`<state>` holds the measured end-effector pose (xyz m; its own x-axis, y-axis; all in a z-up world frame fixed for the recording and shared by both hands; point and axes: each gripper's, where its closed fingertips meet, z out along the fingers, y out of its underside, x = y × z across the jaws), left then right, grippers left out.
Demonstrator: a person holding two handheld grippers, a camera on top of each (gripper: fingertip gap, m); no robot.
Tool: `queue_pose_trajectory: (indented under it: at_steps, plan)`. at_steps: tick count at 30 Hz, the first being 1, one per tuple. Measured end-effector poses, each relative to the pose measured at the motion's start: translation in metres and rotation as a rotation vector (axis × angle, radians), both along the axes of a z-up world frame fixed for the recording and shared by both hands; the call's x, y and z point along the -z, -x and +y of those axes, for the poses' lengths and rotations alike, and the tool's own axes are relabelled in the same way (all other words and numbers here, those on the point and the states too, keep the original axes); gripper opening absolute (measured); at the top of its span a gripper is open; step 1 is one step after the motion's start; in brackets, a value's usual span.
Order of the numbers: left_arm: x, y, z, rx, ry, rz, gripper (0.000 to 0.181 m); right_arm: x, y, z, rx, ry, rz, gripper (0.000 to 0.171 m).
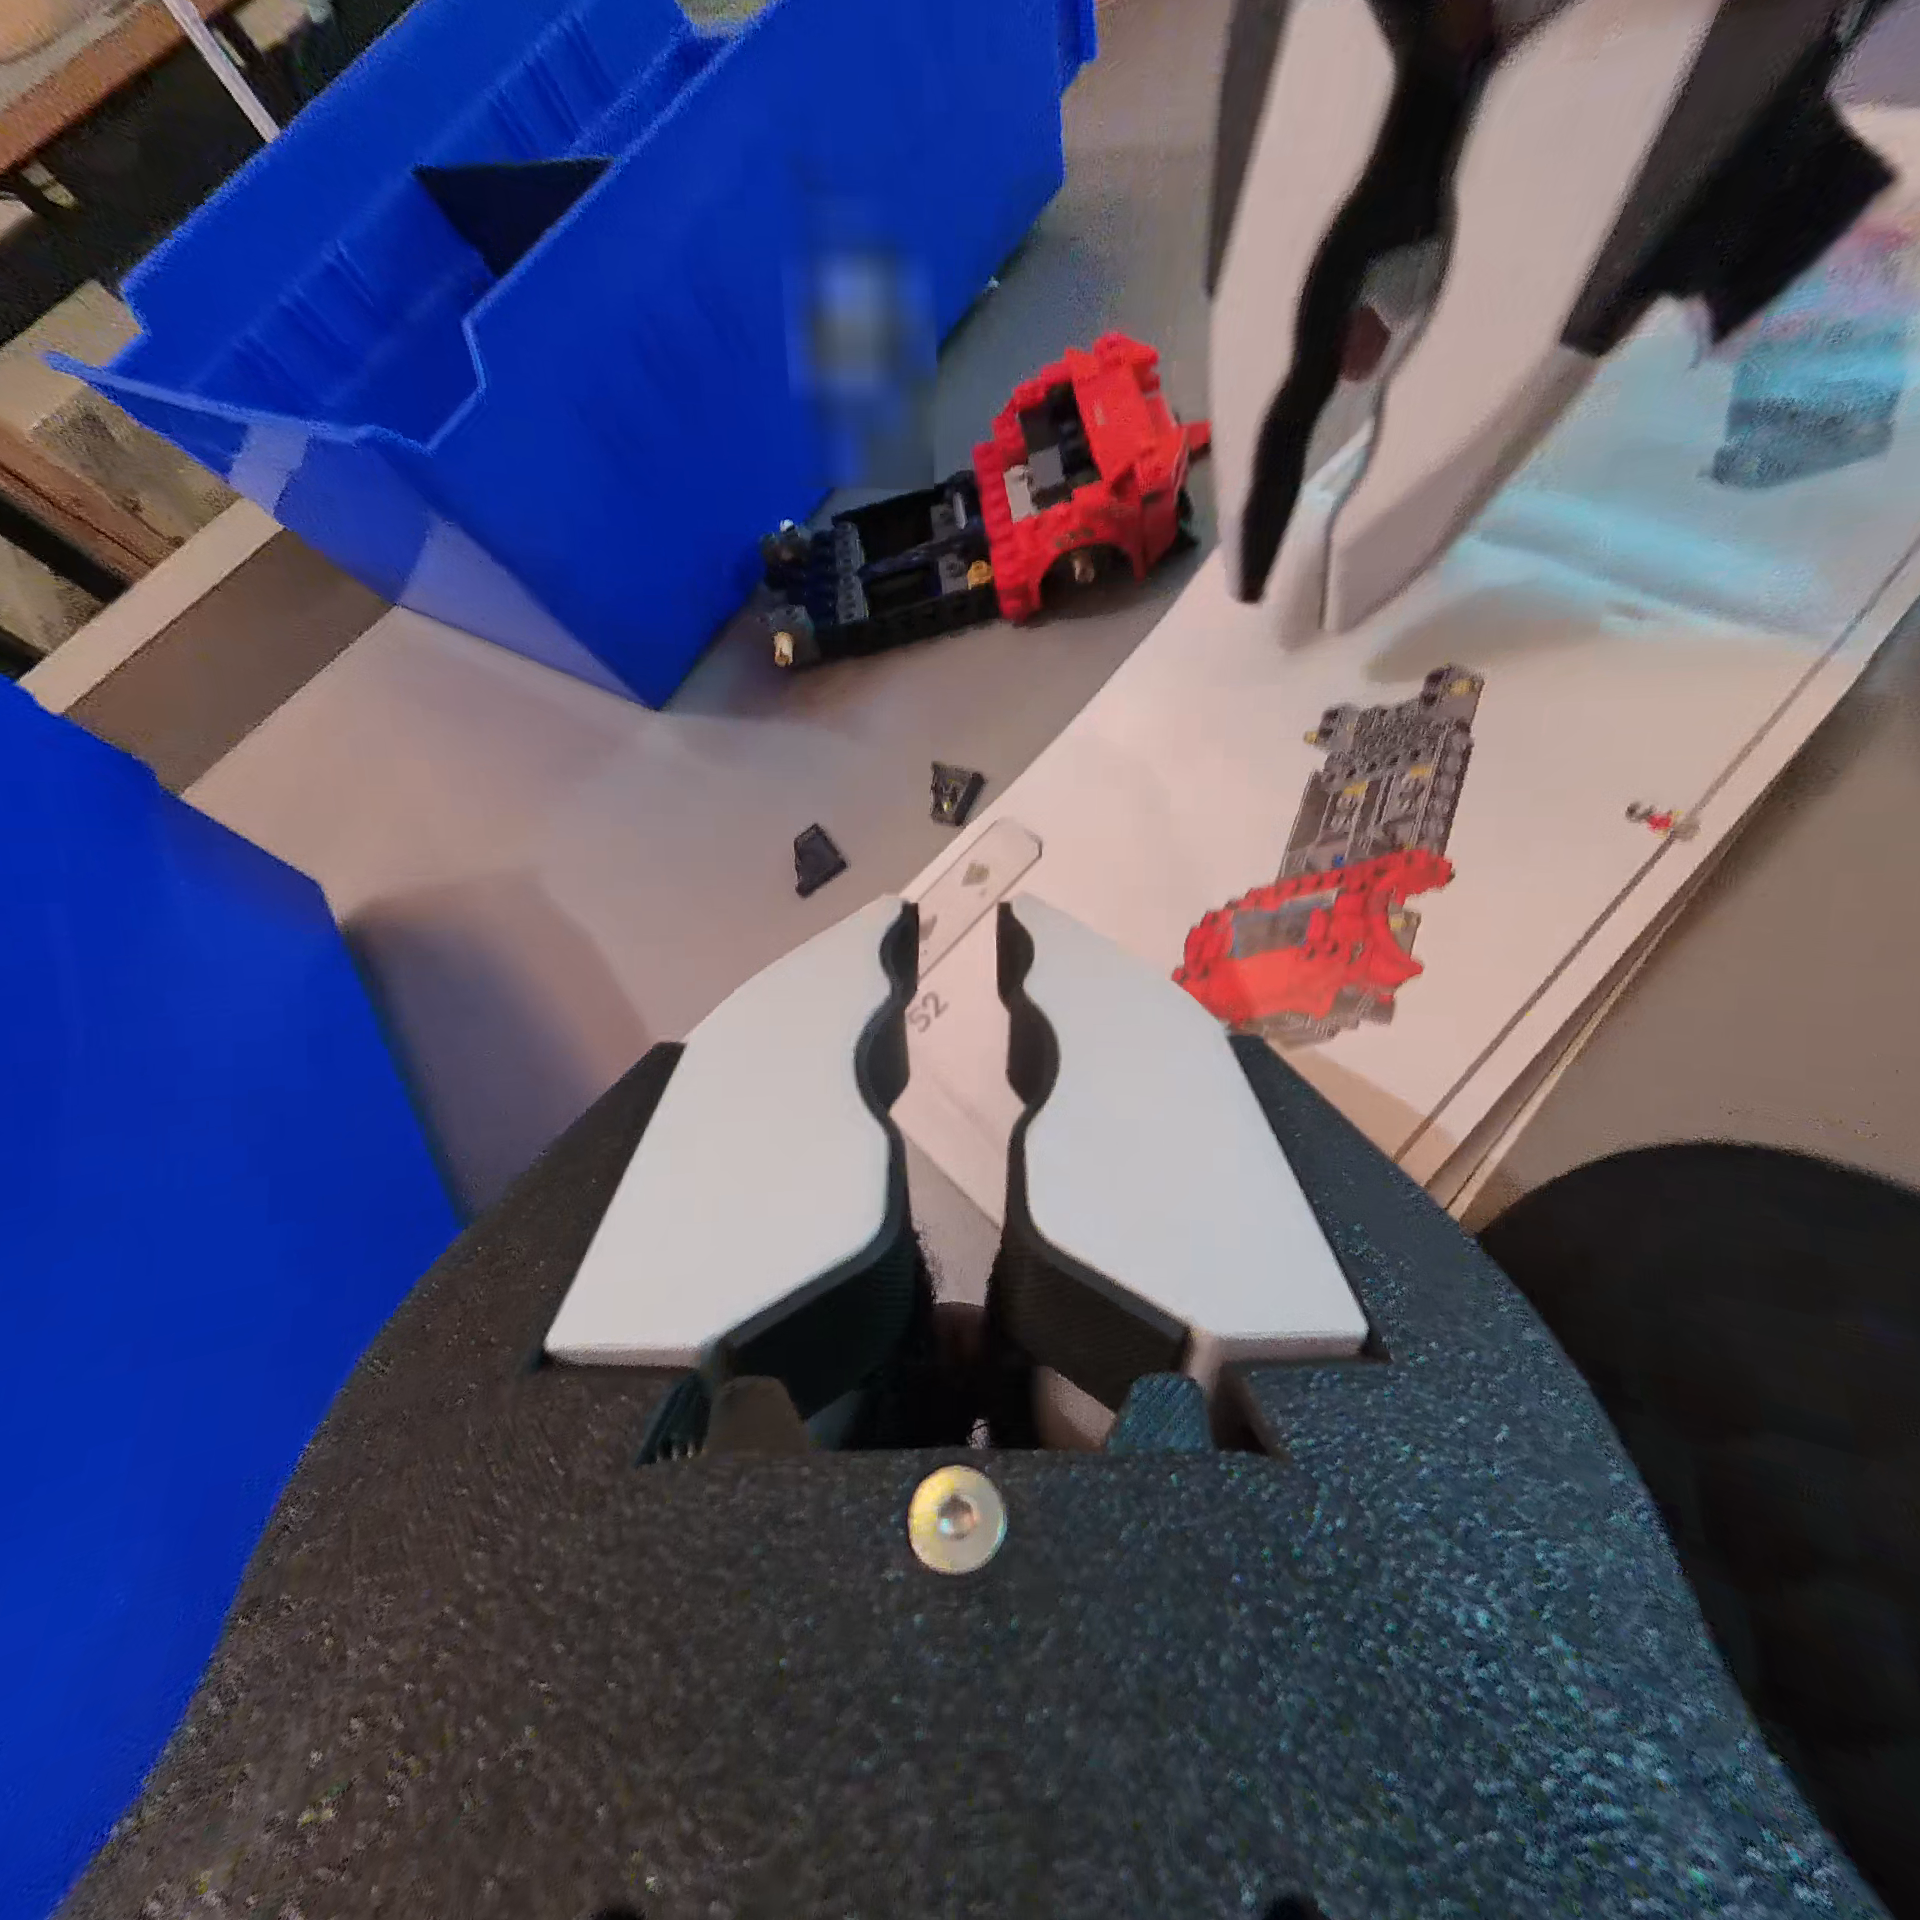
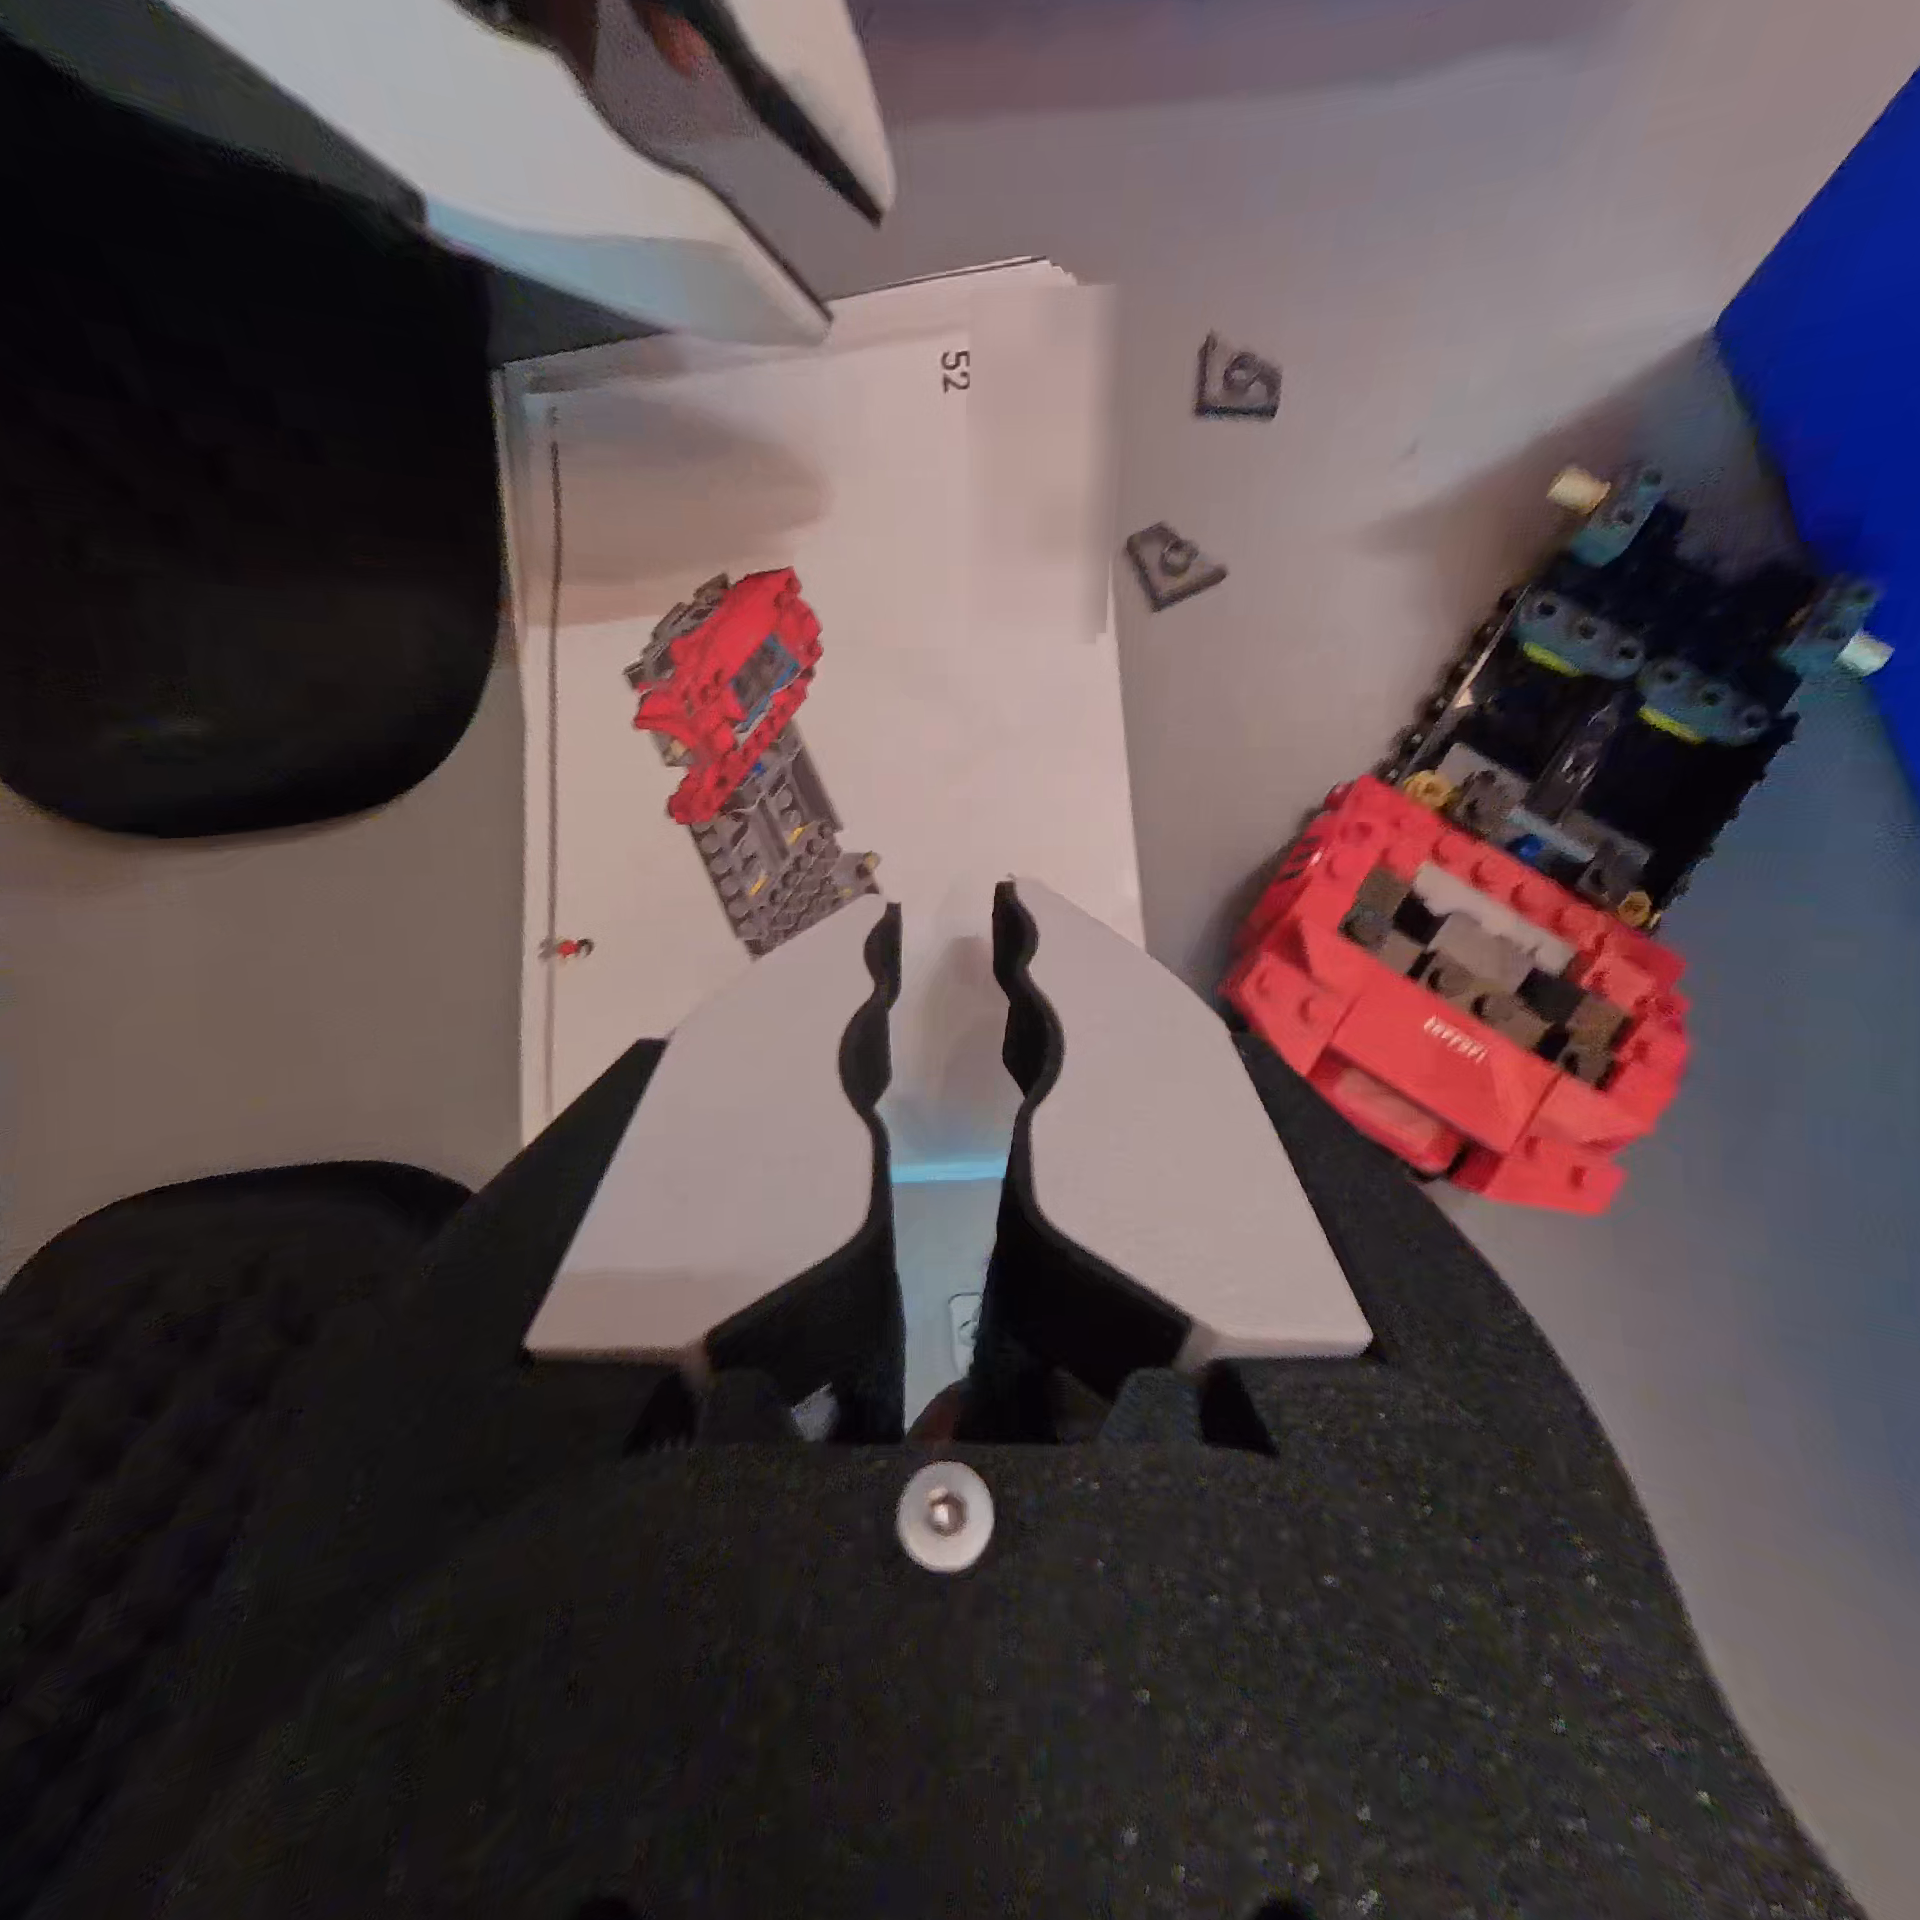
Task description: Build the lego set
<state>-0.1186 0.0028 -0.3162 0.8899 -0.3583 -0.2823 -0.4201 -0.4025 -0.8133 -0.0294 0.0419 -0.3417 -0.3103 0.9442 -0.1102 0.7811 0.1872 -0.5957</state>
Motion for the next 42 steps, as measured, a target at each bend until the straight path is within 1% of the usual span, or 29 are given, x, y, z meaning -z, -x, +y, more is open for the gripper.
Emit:
queue_pose_trajectory:
  at_steps: [2,4,6,8,10,13,15,17,19,20,22,25,27,28,29,30,31,32,34,36,39,42]
  plan:
    - [-0.006,-0.004,0.007,0.001,0.004,-0.041,0.013,-0.002,-0.002,-0.002,0.023,0.017,0.035,0.017]
    - [-0.01,-0.006,0.014,0.004,0.005,-0.07,0.013,-0.008,0.008,0.0,0.048,0.008,0.087,0.017]
    - [-0.007,-0.006,0.02,0.001,0.01,-0.087,0.013,-0.011,0.027,0.005,0.083,-0.008,0.127,0.017]
    - [0.001,-0.005,0.021,0.002,0.028,-0.088,0.012,-0.007,0.044,0.011,0.103,-0.035,0.104,0.019]
    - [0.008,-0.008,0.018,0.034,0.031,-0.073,0.012,0.001,0.055,0.014,0.043,-0.069,0.043,0.021]
    - [0.009,-0.012,0.014,0.078,0.013,-0.068,0.012,0.009,0.067,0.018,-0.141,-0.127,-0.051,0.022]
    - [0.007,-0.014,0.014,0.085,0.007,-0.082,0.012,0.015,0.072,0.027,-0.247,-0.216,-0.118,0.022]
    - [0.004,-0.014,0.013,0.091,-0.007,-0.094,0.012,0.018,0.077,0.026,-0.334,-0.231,-0.15,0.024]
    - [0.002,-0.014,0.012,0.095,-0.016,-0.1,0.012,0.022,0.08,0.02,-0.384,-0.195,-0.166,0.025]
    - [0.002,-0.014,0.012,0.097,-0.02,-0.099,0.012,0.022,0.081,0.018,-0.396,-0.171,-0.166,0.021]
    - [0.001,-0.014,0.012,0.104,-0.029,-0.092,0.012,0.023,0.082,0.018,-0.393,-0.144,-0.167,0.013]
    - [-0.004,-0.014,0.013,0.112,-0.078,-0.041,0.014,0.022,0.078,0.018,-0.393,-0.108,-0.176,0.012]
    - [-0.012,-0.013,0.014,0.131,-0.149,0.04,0.017,0.01,0.073,0.011,-0.376,-0.001,-0.153,0.01]
    - [-0.015,-0.015,0.014,0.154,-0.192,0.105,0.018,-0.001,0.068,0.005,-0.371,0.091,-0.144,0.004]
    - [-0.019,-0.019,0.013,0.196,-0.24,0.183,0.017,-0.012,0.061,-0.003,-0.377,0.19,-0.159,0.0]
    - [-0.021,-0.026,0.011,0.254,-0.289,0.27,0.016,-0.022,0.053,-0.01,-0.389,0.275,-0.192,0.0]
    - [-0.023,-0.035,0.009,0.307,-0.331,0.339,0.017,-0.028,0.045,-0.016,-0.405,0.329,-0.226,0.0]
    - [-0.024,-0.042,0.008,0.332,-0.351,0.366,0.018,-0.032,0.038,-0.02,-0.423,0.357,-0.261,0.001]
    - [-0.017,-0.048,0.007,0.362,-0.319,0.372,0.022,-0.027,0.034,-0.018,-0.41,0.313,-0.307,0.002]
    - [-0.011,-0.037,0.006,0.342,-0.285,0.396,0.02,-0.021,0.029,-0.017,-0.415,0.266,-0.325,0.005]
    - [-0.016,-0.036,-0.001,0.356,-0.286,0.302,0.017,-0.017,0.027,-0.028,-0.46,0.175,-0.216,0.019]
    - [-0.011,-0.039,-0.005,0.38,-0.25,0.251,0.014,-0.006,0.031,-0.04,-0.501,0.073,-0.109,0.023]
